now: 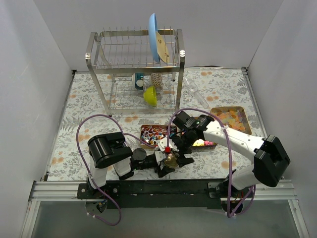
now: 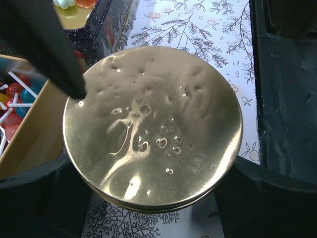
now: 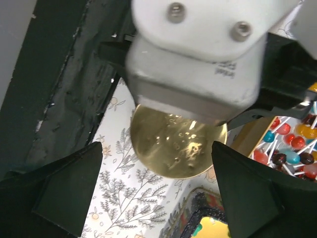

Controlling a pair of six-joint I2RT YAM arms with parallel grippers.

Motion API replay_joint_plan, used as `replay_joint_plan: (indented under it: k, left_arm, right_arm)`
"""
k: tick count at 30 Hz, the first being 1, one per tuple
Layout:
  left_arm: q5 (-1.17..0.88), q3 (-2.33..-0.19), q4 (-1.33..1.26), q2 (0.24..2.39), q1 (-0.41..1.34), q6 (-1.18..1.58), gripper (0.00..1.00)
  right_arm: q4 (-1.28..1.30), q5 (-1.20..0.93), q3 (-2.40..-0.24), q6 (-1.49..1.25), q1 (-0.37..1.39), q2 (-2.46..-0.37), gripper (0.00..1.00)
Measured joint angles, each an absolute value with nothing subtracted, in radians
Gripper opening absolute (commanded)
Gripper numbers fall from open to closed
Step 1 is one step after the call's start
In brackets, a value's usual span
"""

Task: Pack the candies
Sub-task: Screw the bottle lid onto the packing bottle.

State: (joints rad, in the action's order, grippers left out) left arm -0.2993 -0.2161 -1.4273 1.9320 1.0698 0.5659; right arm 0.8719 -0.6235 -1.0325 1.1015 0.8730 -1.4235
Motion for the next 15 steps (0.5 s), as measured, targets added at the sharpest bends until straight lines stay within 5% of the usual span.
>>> replay_joint_plan:
  k: [3,15]
  left_arm:
    - [-0.3,-0.216,-1.428,1.933,1.07,0.566,0.01]
    - [-0.296,-0.227,-1.429,1.941,1.075,0.567,0.0]
  right_arm:
    - [0.838,-0.617,-1.032,1.098,0.873,-1.441,0.98]
    - [0.77,-0.602,-1.011,1.095,0.876,-1.467,0.98]
